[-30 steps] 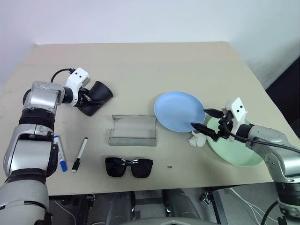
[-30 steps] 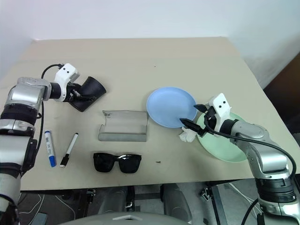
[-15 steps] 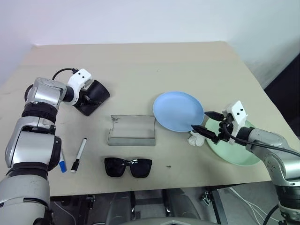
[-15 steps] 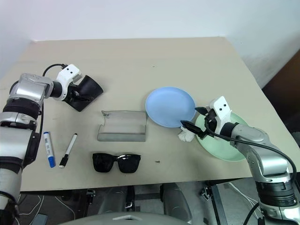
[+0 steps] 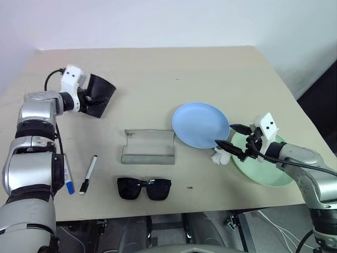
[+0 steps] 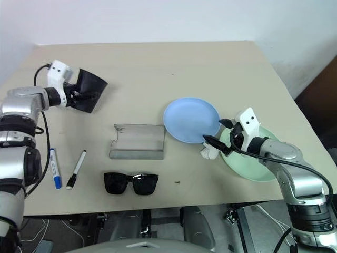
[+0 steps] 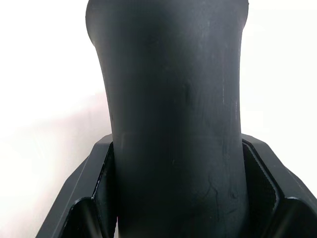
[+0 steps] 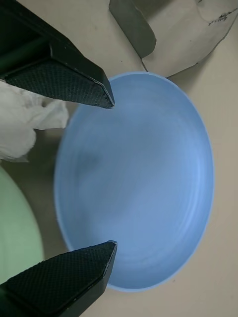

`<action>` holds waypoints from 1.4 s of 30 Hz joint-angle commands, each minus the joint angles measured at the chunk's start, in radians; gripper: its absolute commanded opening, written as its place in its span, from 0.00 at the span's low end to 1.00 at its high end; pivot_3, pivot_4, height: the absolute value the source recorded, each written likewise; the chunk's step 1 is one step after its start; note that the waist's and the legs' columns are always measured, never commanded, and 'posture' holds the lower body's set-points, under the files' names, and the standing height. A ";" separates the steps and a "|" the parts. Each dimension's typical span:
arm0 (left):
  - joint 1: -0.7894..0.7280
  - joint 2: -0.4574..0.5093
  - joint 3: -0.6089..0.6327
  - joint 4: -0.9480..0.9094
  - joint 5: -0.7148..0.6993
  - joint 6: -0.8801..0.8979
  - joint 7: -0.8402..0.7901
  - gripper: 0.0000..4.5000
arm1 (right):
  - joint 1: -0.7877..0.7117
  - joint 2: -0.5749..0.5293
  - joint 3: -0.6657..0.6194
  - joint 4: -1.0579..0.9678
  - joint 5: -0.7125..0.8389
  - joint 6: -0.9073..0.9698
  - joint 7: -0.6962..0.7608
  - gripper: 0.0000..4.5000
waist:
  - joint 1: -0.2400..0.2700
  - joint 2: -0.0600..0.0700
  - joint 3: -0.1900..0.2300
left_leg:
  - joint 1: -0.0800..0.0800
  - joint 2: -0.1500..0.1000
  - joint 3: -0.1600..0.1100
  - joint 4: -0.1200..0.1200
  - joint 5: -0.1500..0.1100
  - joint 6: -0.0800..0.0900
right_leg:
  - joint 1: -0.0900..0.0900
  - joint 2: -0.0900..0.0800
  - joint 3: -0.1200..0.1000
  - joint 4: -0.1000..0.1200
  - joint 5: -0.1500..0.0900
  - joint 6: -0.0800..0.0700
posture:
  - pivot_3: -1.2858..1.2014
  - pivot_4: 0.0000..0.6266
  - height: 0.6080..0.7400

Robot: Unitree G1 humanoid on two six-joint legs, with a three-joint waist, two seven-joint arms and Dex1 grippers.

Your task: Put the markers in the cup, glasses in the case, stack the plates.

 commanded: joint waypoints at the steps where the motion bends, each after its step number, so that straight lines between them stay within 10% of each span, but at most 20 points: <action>1: 0.046 -0.006 0.094 -0.081 -0.107 -0.085 -0.061 0.64 | -0.018 0.004 -0.006 -0.007 -0.004 -0.023 0.009 1.00 | 0.000 0.000 0.000 | 0.000 0.000 0.000 0.000 0.000 0.000 | 0.000 0.000 0.000 0.000 0.000 0.000 | 0.52 0.24 0.96; 22: 0.305 -0.173 0.294 0.045 -0.253 -0.719 -0.079 0.64 | -0.027 0.006 0.009 0.005 -0.041 -0.045 0.033 1.00 | 0.000 0.000 0.000 | 0.001 0.000 0.000 0.001 0.000 0.000 | 0.001 -0.001 0.000 0.000 0.001 0.002 | 0.52 0.24 0.96; 42: 0.363 -0.183 0.266 0.096 -0.219 -0.736 0.010 0.64 | -0.023 0.008 0.004 0.001 -0.056 -0.061 0.033 1.00 | -0.002 0.000 -0.001 | 0.002 0.000 0.000 0.001 0.000 0.000 | 0.002 -0.001 0.000 0.000 0.002 0.002 | 0.52 0.24 0.96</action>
